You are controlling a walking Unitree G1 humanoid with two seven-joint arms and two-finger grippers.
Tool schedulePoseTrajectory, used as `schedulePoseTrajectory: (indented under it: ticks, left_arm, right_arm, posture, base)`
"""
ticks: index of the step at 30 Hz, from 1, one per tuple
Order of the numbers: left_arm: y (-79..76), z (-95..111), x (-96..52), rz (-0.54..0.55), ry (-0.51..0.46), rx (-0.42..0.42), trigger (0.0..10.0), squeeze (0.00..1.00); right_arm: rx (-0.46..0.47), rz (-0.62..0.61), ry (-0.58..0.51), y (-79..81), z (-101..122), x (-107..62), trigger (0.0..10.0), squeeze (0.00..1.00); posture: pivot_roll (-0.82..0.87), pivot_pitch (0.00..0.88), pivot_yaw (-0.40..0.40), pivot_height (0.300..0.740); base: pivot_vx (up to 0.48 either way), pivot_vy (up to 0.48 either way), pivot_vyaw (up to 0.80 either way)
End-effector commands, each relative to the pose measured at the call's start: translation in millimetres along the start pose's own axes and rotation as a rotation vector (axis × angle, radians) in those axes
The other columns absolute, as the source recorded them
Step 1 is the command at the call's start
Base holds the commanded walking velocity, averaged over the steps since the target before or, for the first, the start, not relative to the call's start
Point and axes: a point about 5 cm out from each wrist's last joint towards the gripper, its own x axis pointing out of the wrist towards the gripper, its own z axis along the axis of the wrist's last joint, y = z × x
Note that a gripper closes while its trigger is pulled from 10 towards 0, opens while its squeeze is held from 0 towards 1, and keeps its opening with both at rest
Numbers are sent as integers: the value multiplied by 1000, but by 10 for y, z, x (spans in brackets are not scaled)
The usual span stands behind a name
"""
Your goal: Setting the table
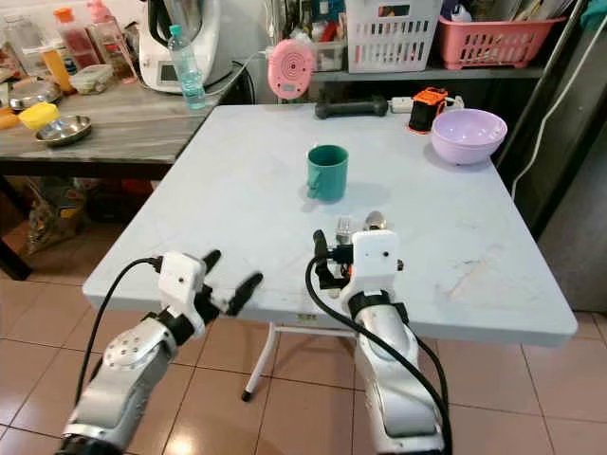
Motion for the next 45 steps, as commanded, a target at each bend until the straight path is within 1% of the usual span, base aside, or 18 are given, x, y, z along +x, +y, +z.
schedulePoseTrajectory:
  ticks: [1, 5, 11, 13, 16, 18, 20, 21, 22, 23, 28, 31, 35, 38, 42, 43, 44, 45]
  left_arm:
    - [-16, 50, -2, -21, -1, 11, 10000, 0]
    - [-47, 69, -1, -45, 2, 20, 10000, 0]
    - [-96, 97, -19, -112, 19, 52, 10000, 0]
    - [-95, 123, -28, -130, 22, 61, 10000, 0]
    - [-79, 139, -24, -130, 21, 62, 10000, 0]
    - [-65, 156, -18, -131, 19, 62, 10000, 0]
    - [-66, 169, -16, -141, 15, 61, 10000, 0]
    - [-66, 169, -16, -141, 15, 61, 10000, 0]
    - [-49, 206, -5, -137, 0, 65, 10000, 0]
    - [-36, 231, 5, -132, -8, 68, 10000, 0]
    - [-32, 264, 14, -135, -23, 69, 10000, 0]
    - [-41, 278, 18, -149, -31, 62, 10000, 0]
    - [-72, 293, 23, -184, -29, 48, 10000, 0]
    - [-124, 280, 4, -244, -8, 33, 10000, 0]
    - [-132, 275, -4, -263, 4, 34, 10000, 0]
    - [-135, 268, -11, -279, 16, 39, 10000, 0]
    - [-132, 261, -19, -290, 27, 56, 10000, 0]
    - [-121, 258, -21, -285, 29, 63, 10000, 0]
  right_arm:
    - [28, -29, 39, 12, -41, 37, 10000, 0]
    - [74, -76, 82, -24, -90, 69, 10000, 0]
    - [123, -86, 137, -13, -137, 139, 10000, 0]
    - [148, -78, 165, 22, -139, 212, 10000, 0]
    - [143, -64, 191, 61, -148, 261, 10000, 0]
    - [158, -67, 213, 93, -163, 312, 10000, 0]
    - [145, -69, 251, 111, -197, 342, 10000, 0]
    - [145, -69, 251, 111, -197, 342, 10000, 0]
    - [170, -84, 278, 124, -226, 363, 10000, 0]
    - [171, -97, 295, 128, -246, 374, 10000, 0]
    - [175, -128, 314, 125, -285, 377, 10000, 0]
    - [200, -126, 338, 140, -325, 388, 10000, 0]
    - [179, -157, 348, 102, -353, 405, 10000, 0]
    - [120, -195, 354, 42, -373, 430, 10000, 0]
    - [122, -214, 358, 27, -382, 442, 10000, 0]
    - [141, -215, 358, 28, -384, 452, 8392, 0]
    - [157, -213, 360, 34, -388, 464, 8392, 0]
    - [157, -214, 358, 32, -386, 472, 7608, 0]
  posture:
    - [-51, 73, 90, 740]
    - [-51, 77, 90, 740]
    - [-52, 89, 87, 740]
    - [-54, 95, 85, 740]
    - [-56, 97, 84, 740]
    - [-56, 97, 81, 740]
    - [-55, 96, 81, 740]
    - [-55, 96, 81, 740]
    - [-54, 94, 81, 740]
    - [-54, 93, 80, 740]
    - [-54, 91, 79, 740]
    - [-56, 88, 81, 740]
    - [-55, 88, 81, 740]
    - [-53, 88, 82, 740]
    - [-51, 85, 83, 740]
    - [-47, 85, 82, 740]
    - [-46, 85, 82, 740]
    - [-46, 85, 82, 740]
  base:
    - [0, 0, 0]
    - [0, 0, 0]
    - [0, 0, 0]
    - [0, 0, 0]
    - [0, 0, 0]
    - [0, 0, 0]
    - [0, 0, 0]
    - [0, 0, 0]
    - [0, 0, 0]
    - [0, 0, 0]
    - [0, 0, 0]
    - [0, 0, 0]
    - [0, 0, 0]
    - [0, 0, 0]
    - [0, 0, 0]
    - [0, 0, 0]
    - [0, 0, 0]
    - [0, 0, 0]
